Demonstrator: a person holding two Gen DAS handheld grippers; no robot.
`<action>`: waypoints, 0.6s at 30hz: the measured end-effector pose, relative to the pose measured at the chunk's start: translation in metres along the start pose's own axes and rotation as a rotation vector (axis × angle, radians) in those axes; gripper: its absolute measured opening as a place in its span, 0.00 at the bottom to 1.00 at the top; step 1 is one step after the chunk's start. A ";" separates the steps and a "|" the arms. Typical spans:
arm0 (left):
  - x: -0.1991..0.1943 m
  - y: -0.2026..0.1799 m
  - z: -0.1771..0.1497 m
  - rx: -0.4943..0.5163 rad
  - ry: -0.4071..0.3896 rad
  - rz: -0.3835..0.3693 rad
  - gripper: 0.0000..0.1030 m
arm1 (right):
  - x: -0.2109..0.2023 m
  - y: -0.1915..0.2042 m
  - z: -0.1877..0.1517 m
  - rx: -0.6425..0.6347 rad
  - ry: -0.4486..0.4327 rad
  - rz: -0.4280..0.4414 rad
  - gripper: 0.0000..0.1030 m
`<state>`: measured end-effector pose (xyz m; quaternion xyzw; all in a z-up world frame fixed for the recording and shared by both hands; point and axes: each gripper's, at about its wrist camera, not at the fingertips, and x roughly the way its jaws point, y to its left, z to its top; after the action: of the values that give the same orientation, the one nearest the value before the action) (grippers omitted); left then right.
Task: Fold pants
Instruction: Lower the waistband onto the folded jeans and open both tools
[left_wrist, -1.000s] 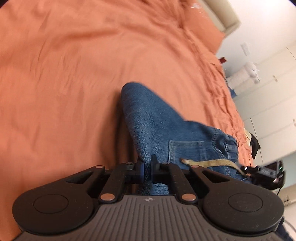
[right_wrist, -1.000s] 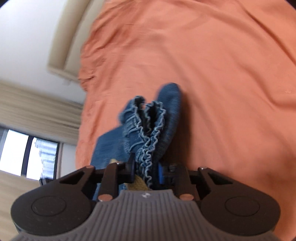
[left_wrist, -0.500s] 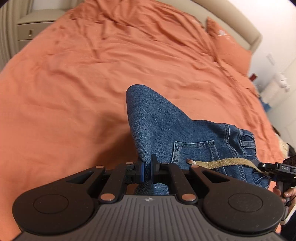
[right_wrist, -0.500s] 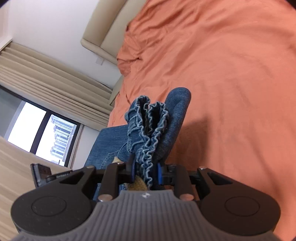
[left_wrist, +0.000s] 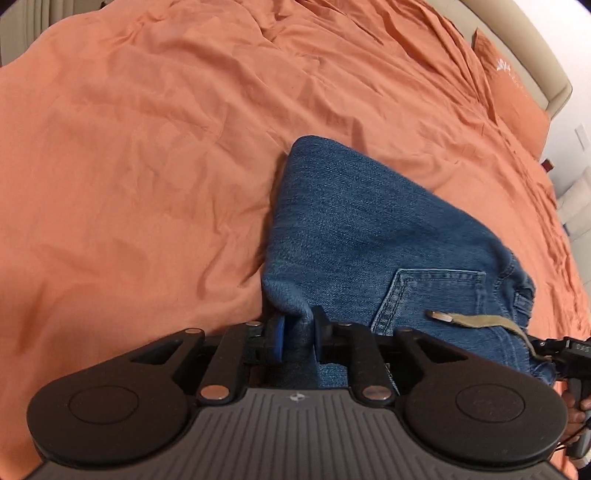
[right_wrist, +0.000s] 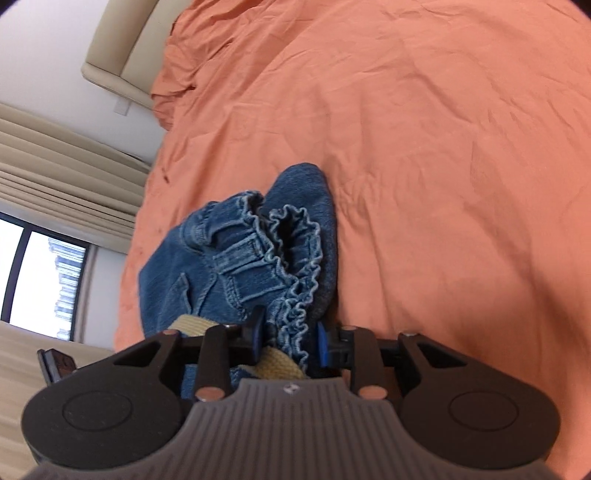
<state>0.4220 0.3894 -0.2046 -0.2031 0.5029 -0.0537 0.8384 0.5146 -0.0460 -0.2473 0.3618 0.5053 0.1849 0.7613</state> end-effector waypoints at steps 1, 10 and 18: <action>-0.005 0.003 -0.002 -0.012 0.008 -0.010 0.27 | 0.000 0.000 0.002 0.007 0.003 -0.007 0.27; -0.045 0.010 -0.039 0.018 0.094 0.054 0.34 | -0.009 0.012 -0.009 -0.068 -0.039 -0.107 0.42; -0.128 -0.044 -0.017 0.249 0.001 0.250 0.33 | -0.069 0.086 -0.017 -0.386 -0.130 -0.294 0.55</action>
<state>0.3496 0.3821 -0.0889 -0.0336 0.5141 -0.0110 0.8570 0.4780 -0.0268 -0.1441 0.1434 0.4577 0.1419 0.8659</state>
